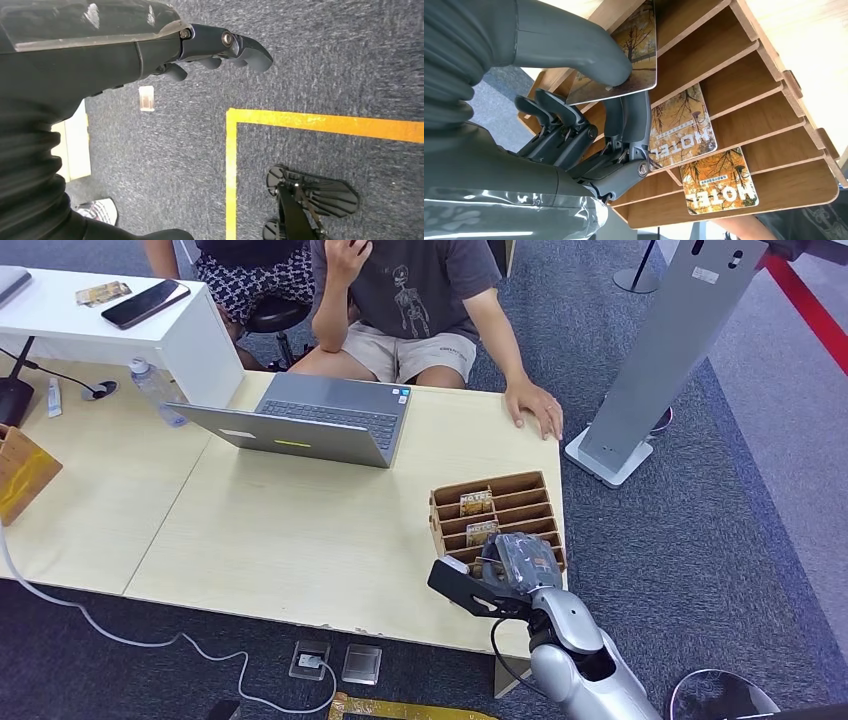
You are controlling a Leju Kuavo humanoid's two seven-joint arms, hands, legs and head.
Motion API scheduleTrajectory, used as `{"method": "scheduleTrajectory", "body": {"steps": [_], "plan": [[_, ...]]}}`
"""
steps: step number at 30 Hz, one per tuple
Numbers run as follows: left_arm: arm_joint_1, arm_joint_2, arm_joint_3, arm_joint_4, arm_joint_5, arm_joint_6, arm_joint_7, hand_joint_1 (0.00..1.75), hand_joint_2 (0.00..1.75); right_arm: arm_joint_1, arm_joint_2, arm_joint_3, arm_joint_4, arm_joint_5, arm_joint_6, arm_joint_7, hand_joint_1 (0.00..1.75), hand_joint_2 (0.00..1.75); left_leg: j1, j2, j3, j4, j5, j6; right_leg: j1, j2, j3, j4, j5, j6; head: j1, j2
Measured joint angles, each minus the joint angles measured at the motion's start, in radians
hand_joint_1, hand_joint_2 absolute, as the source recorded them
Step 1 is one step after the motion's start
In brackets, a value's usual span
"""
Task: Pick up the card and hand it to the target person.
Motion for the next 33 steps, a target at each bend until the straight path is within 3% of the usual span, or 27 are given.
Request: {"method": "scheduleTrajectory", "body": {"steps": [12, 16, 20, 27, 33], "plan": [[-0.001, -0.007, -0.001, -0.001, -0.004, -0.008, -0.02, 0.0, 1.75, 0.015, -0.014, -0.006, -0.035, -0.006, -0.027, 0.017, 1.75, 1.75, 0.0, -0.001, 0.001, 0.001, 0.0, 0.0, 0.0, -0.001, 0.0, -0.001, 0.0, 0.0, -0.001, 0.0], [-0.008, -0.054, -0.012, -0.022, -0.049, 0.002, -0.055, 0.0, 1.75, 0.09, -0.044, -0.042, -0.126, 0.032, -0.094, 0.068, 1.75, 1.75, -0.001, -0.003, -0.001, 0.001, 0.0, 0.0, -0.001, -0.002, 0.001, -0.001, 0.0, 0.0, -0.003, 0.0], [-0.013, -0.085, -0.016, -0.039, -0.063, -0.015, -0.073, 0.0, 1.75, 0.121, -0.073, -0.084, -0.24, 0.076, -0.097, 0.075, 1.75, 1.75, -0.001, 0.0, -0.001, 0.001, -0.001, 0.001, -0.001, 0.001, 0.0, -0.002, 0.001, 0.001, 0.002, 0.0], [-0.015, -0.092, -0.017, -0.04, -0.077, -0.045, -0.093, 0.0, 1.75, 0.123, -0.099, -0.149, -0.422, 0.122, -0.085, 0.079, 1.75, 1.75, -0.001, 0.001, 0.0, 0.001, -0.001, 0.001, 0.0, 0.002, 0.0, -0.002, 0.001, 0.002, -0.001, 0.0], [-0.018, -0.091, -0.018, -0.04, -0.103, -0.074, -0.093, 0.0, 1.75, 0.126, -0.11, -0.176, -0.47, 0.117, -0.071, 0.071, 1.75, 1.75, 0.0, 0.001, 0.0, 0.001, -0.001, 0.001, 0.0, 0.002, 0.0, -0.001, 0.001, 0.002, 0.0, 0.0]]}}
